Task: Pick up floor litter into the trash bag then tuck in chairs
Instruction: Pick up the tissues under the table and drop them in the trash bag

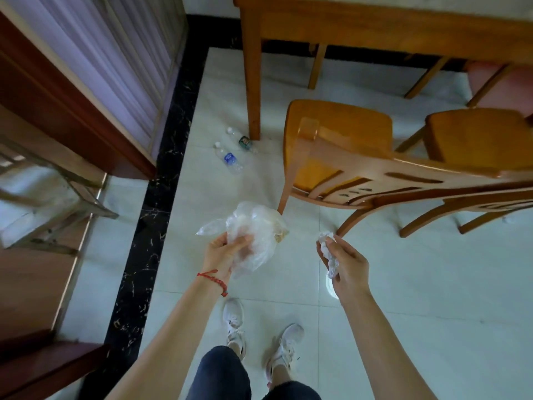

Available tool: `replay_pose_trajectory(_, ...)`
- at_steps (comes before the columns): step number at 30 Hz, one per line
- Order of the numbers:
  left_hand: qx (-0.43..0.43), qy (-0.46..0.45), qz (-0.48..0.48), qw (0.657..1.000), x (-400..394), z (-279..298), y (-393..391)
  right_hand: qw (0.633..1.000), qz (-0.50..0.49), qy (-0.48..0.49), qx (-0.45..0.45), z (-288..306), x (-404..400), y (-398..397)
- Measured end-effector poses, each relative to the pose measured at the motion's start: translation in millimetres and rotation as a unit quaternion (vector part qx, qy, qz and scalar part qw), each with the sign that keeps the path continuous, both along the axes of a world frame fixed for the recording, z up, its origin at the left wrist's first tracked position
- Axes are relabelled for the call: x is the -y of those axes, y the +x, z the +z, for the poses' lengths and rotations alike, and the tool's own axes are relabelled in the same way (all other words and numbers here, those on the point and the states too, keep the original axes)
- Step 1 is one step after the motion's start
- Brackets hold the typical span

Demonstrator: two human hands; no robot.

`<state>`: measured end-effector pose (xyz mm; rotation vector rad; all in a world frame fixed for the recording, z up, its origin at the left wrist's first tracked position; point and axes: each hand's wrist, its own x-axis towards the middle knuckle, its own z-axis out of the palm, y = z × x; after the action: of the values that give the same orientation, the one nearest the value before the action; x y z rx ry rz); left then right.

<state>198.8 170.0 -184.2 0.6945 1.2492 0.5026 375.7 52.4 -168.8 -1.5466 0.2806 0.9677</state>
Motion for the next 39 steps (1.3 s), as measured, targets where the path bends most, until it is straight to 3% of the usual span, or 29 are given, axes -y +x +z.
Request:
replay_pose_trajectory(13,0.024,0.011,0.061,0.998,-34.3,74.2,-46.5,0.999,0.028,0.013,0.037,79.2,-51.4,-38.3)
replay_pose_trajectory(22,0.011,0.010,0.201,0.979,-42.2,86.7,-73.8,0.977,0.200,0.058,0.055,91.9,-96.6,-44.2)
replay_pose_trajectory(31,0.002,0.038,0.450,0.892,14.3,91.6,-94.9,0.893,0.441,0.080,-0.030,96.2,-135.4,-63.4)
replay_pose_trajectory(39,-0.048,0.044,0.594,0.802,119.7,104.1,-143.3,0.807,0.583,0.068,-0.067,90.1,-117.0,-148.5)
